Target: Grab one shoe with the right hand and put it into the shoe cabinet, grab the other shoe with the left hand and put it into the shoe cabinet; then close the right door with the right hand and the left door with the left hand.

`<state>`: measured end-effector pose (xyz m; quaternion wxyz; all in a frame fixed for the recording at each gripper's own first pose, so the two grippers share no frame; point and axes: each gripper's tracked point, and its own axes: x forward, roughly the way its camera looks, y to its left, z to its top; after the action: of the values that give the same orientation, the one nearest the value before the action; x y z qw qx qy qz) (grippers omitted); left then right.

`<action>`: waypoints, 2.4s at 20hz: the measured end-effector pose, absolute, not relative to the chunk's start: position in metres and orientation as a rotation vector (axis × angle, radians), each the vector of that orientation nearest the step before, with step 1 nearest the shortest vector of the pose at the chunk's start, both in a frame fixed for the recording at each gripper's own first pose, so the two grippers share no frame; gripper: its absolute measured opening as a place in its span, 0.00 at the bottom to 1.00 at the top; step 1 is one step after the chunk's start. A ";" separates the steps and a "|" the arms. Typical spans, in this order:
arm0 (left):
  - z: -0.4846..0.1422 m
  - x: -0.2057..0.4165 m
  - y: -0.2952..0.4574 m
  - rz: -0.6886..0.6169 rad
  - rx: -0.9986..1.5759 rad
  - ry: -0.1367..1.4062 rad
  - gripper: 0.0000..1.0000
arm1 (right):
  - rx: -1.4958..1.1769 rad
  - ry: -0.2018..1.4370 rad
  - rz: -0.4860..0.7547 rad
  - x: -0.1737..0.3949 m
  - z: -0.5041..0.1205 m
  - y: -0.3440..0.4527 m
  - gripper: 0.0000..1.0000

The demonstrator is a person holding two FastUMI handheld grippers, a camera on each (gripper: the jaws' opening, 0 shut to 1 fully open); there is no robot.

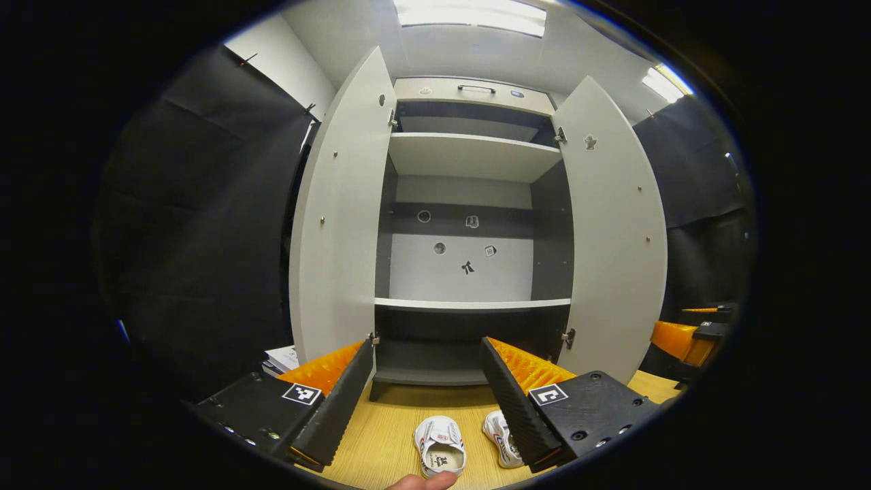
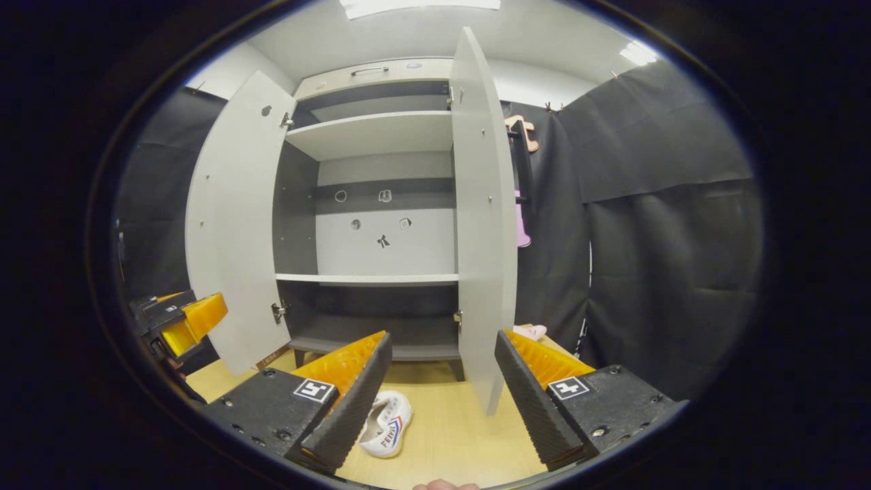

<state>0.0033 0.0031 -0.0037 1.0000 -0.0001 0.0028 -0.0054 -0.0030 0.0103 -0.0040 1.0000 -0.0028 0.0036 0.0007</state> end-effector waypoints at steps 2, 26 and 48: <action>-0.004 0.004 0.004 -0.011 0.001 0.006 0.95 | -0.004 0.005 0.001 -0.003 -0.003 0.010 0.94; -0.011 0.007 0.018 -0.004 0.000 0.019 0.95 | -0.028 0.389 0.233 0.065 -0.175 0.120 0.99; -0.042 0.022 0.063 0.049 -0.006 0.100 0.95 | -0.050 0.670 0.235 0.134 -0.313 0.157 0.55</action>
<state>0.0218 0.0633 -0.0424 0.9984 -0.0030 0.0499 0.0246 0.1343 0.1573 -0.3126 0.9374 -0.0247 0.3278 0.1149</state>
